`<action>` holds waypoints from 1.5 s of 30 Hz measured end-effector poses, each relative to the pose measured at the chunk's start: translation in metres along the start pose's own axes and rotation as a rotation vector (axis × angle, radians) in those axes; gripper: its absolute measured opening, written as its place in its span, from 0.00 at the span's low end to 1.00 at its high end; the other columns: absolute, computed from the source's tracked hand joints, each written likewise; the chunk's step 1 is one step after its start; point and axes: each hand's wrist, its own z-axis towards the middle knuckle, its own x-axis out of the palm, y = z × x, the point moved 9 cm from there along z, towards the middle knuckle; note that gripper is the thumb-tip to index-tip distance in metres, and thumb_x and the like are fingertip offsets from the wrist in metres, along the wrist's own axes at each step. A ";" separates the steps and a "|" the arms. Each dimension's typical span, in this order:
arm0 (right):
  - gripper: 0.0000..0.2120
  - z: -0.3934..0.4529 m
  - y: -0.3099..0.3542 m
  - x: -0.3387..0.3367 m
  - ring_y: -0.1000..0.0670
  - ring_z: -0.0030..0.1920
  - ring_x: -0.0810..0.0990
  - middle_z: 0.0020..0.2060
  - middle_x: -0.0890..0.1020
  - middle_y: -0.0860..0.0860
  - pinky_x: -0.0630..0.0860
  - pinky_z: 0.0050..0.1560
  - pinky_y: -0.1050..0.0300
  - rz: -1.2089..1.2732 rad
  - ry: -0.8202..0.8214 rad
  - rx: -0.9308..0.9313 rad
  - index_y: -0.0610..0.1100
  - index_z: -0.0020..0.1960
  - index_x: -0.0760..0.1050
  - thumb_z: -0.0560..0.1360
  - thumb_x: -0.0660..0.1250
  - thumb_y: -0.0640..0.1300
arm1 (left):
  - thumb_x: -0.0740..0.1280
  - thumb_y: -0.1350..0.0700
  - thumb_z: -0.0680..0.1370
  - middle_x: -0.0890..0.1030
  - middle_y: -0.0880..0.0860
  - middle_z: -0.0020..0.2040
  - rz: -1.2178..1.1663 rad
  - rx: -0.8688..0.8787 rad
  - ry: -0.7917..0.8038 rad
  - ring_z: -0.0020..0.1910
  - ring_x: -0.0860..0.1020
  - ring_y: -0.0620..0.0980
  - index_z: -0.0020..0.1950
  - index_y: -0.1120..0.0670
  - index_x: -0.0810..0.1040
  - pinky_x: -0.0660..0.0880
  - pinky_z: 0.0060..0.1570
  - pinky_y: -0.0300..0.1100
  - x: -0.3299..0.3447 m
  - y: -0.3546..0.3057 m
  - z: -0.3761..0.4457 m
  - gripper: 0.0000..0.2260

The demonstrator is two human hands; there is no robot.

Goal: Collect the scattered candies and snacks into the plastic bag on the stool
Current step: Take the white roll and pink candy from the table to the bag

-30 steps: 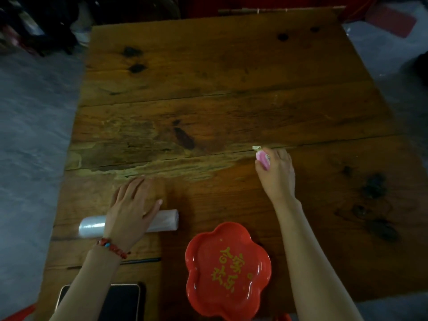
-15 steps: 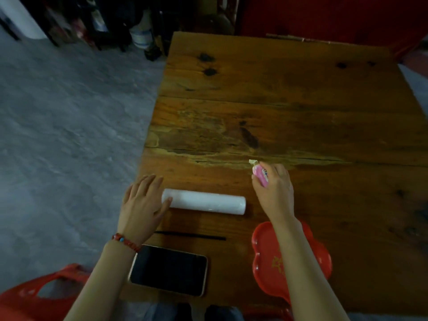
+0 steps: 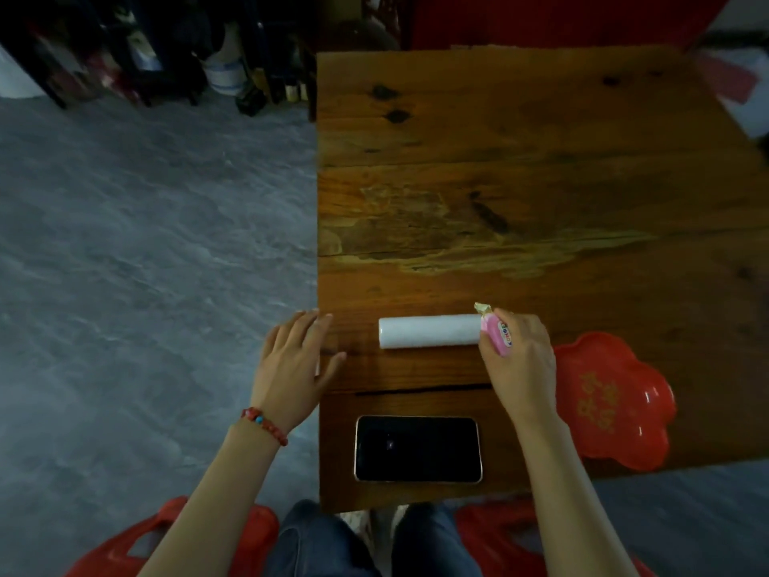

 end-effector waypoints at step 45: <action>0.15 -0.178 -0.047 -0.030 0.43 0.45 0.76 0.45 0.78 0.42 0.70 0.43 0.57 -0.097 -0.605 0.857 0.38 0.55 0.77 0.68 0.72 0.36 | 0.69 0.51 0.73 0.74 0.60 0.58 0.027 0.891 0.424 0.49 0.75 0.57 0.70 0.59 0.65 0.77 0.38 0.49 0.113 -0.156 0.097 0.29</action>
